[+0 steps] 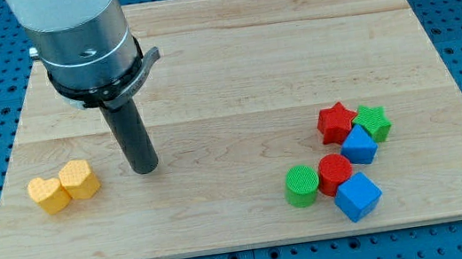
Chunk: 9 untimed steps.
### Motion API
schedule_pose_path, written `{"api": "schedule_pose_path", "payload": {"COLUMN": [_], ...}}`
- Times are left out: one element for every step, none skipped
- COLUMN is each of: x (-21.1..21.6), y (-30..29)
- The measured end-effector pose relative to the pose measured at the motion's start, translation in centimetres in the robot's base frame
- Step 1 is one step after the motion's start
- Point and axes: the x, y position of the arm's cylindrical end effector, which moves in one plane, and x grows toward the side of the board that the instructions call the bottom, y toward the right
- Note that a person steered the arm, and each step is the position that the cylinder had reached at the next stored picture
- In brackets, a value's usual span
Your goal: Slide the green star towards the left side of the board
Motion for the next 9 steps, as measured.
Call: {"api": "schedule_pose_path", "payload": {"x": [-0.2, -2.3, -4.7, -7.9, -9.5, -10.3, -11.5, -10.6, -6.4], "y": [2.3, 6.1, 8.2, 10.4, 12.2, 17.6, 24.9, 35.1, 38.3]}}
